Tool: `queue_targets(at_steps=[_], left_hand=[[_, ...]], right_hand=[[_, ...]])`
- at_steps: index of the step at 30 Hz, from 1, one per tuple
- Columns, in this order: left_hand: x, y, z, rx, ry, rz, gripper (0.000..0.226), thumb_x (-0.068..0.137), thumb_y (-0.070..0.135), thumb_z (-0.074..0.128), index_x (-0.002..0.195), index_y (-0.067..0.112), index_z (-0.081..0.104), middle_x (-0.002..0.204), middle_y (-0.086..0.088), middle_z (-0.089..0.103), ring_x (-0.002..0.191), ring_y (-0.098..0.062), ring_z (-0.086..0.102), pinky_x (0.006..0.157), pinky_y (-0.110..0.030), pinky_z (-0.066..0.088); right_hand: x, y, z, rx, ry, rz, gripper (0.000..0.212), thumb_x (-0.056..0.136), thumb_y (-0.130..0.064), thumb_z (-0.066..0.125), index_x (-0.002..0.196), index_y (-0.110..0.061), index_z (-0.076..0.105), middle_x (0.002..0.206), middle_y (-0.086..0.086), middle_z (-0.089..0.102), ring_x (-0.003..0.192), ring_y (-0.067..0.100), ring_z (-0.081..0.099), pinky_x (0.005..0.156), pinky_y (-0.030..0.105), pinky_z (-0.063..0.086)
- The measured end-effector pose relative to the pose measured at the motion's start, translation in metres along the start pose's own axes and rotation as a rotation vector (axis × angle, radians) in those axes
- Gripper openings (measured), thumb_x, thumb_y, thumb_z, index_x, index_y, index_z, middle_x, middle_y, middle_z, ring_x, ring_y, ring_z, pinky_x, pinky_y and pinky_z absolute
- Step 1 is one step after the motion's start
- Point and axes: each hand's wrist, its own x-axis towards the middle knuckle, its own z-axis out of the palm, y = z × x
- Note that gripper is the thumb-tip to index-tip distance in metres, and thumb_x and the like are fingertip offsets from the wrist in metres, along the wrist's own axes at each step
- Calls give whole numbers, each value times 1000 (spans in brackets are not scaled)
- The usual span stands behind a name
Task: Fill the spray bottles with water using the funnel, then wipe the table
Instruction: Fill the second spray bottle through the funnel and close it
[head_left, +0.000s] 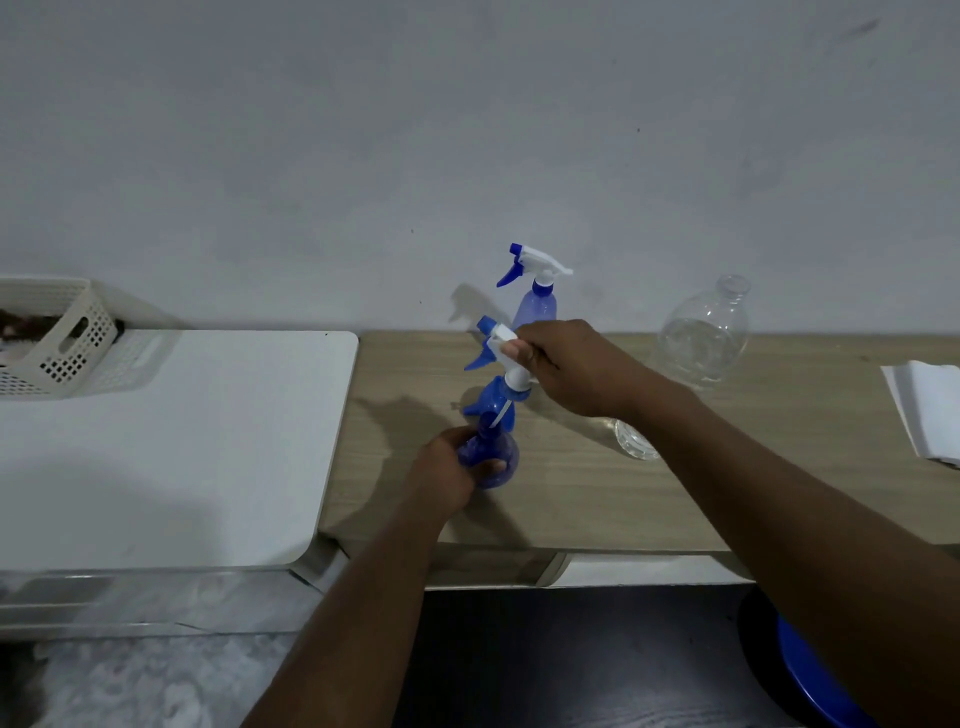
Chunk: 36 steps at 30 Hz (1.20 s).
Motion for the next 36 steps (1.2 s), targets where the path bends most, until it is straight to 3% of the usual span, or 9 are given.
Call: queue_targets(at_steps=[5,8,11,13,15,19,25,33,36], left_hand=[[6,-8,2,-60,46,-33,45,68,14,88,82,53,71,86,19,72,97,-18,67,97,-41,52],[11,-16,4,-24,36,-19,40,70,15,81,92,48,74,93,11,76,100,-21,70,97,-48,54],[1,-5,1,78,35,-14,30,85,9,76,98,34,65,93,17,66,92,-9,65,85,-19,48],[-1,-5,-1,135,37,-15,30,91,10,70,116,25,62,98,15,59,89,-4,58,70,-3,40],[-1,-6,1,183,51,-17,29,94,10,65,122,17,62,101,12,58,95,-7,56,70,0,38],[0,-4,5,196,26,-35,46,88,23,74,131,26,59,111,13,61,107,-11,60,94,-23,42],[-1,-18,-3,220,76,-15,42,78,28,80,117,31,64,103,12,67,98,-15,67,90,-33,52],[5,-19,4,280,88,17,47,81,24,78,122,39,61,116,11,70,103,-11,66,96,-35,53],[6,-21,5,284,90,49,40,82,28,76,118,39,64,109,13,72,98,-8,67,93,-34,54]], right_hand=[[8,15,47,-55,-102,22,29,107,-31,39,84,-18,51,85,0,58,72,16,55,68,31,45],[9,19,71,-84,-65,-6,20,105,-25,39,90,-17,50,90,3,60,77,22,57,75,44,52],[8,22,88,-131,11,-91,10,98,-17,45,103,-12,51,97,8,59,81,23,52,77,46,49],[8,25,99,-192,16,-104,27,92,-14,51,118,-10,50,107,9,57,88,23,49,81,42,46],[7,27,106,-213,20,-75,40,88,-14,58,126,-12,46,116,8,55,95,23,49,86,40,45],[5,32,109,-206,61,-57,46,86,-13,67,127,-15,45,118,8,54,98,21,48,86,38,48],[11,28,129,-9,93,-15,37,92,-20,60,125,-11,46,113,9,51,90,24,53,80,46,52],[-7,33,116,194,187,-23,36,98,-20,56,131,-16,42,107,0,56,86,12,55,68,21,44],[-4,32,119,117,230,-53,36,95,-19,58,128,-10,45,106,5,57,85,16,54,71,30,47]])
